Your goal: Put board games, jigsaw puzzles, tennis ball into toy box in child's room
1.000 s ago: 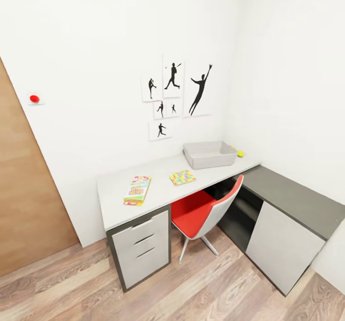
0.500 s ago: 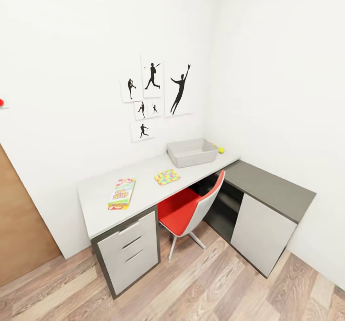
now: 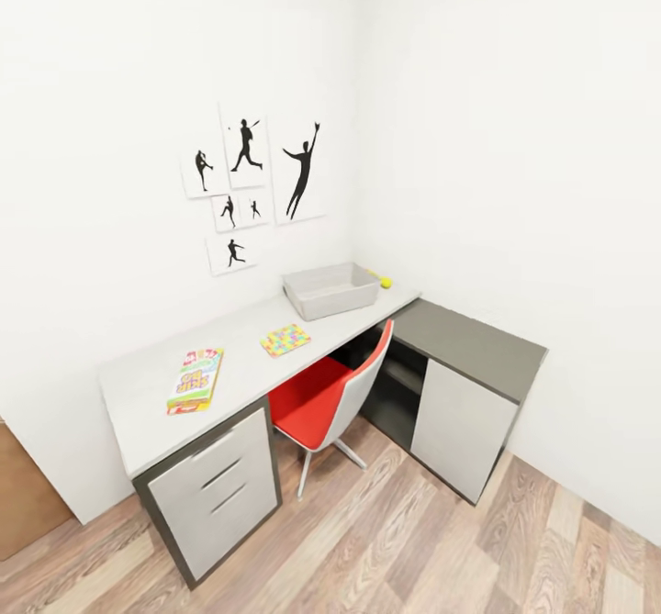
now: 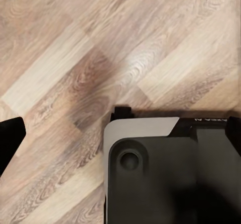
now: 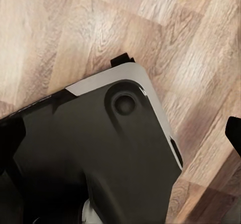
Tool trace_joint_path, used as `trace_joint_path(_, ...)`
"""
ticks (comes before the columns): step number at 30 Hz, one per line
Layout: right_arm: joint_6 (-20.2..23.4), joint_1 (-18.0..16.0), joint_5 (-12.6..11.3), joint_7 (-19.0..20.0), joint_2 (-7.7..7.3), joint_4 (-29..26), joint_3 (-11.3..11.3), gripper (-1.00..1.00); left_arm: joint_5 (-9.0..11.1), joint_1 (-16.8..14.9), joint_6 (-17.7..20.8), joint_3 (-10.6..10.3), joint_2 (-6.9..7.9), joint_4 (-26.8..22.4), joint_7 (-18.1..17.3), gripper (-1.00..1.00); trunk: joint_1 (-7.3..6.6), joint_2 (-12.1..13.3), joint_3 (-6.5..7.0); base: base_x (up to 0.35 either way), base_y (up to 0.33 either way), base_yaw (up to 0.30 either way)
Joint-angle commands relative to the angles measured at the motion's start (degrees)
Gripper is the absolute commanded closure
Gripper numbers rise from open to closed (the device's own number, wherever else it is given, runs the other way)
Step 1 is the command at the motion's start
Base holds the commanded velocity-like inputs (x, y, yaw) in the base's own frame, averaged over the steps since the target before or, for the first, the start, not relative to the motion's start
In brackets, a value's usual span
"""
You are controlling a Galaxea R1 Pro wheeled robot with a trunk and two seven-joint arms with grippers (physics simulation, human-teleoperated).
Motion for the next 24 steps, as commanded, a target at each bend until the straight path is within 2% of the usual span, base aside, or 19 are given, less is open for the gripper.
trace_joint_path(1,0.29,-0.04,-0.11,0.05,-0.01,-0.08,-0.07,-1.0,0.07,0.0,0.37,0.02,0.01,-0.16,-0.11,-1.0,0.03,-0.12,-0.15,0.0,0.0,-0.273)
trace_joint_path(13,0.31,-0.12,-0.06,-0.01,-0.08,-0.39,-0.21,-1.0,0.07,0.0,0.28,0.1,-0.03,-0.17,-0.13,-1.0,0.03,-0.12,-0.42,0.0,0.0,-0.273)
trace_joint_path(16,0.67,-0.64,-0.15,0.02,-0.21,-0.8,-0.34,-1.0,0.1,-0.05,0.41,0.27,-0.01,-0.47,-0.14,-1.0,0.03,-0.12,-0.49,0.0,0.0,-0.273)
trace_joint_path(19,2.71,-2.54,-1.05,-0.02,-0.96,-3.12,-0.79,-1.0,0.1,-1.13,1.57,0.38,-0.06,-2.83,-0.17,-1.0,0.03,-0.12,-0.57,0.0,0.0,-0.273)
trace_joint_path(23,12.17,-6.26,-3.2,-0.11,-2.51,-7.6,-1.49,-1.0,0.1,-4.85,9.89,0.44,-0.28,-8.36,-1.19,-1.0,0.03,-0.12,-0.69,0.0,0.0,-0.273)
trace_joint_path(24,16.56,-7.41,-4.17,-0.28,-3.42,-9.6,-1.93,-1.0,0.12,-6.35,14.92,0.45,-0.3,-11.23,-2.15,-1.0,0.03,-0.12,-0.72,0.0,0.0,-0.273)
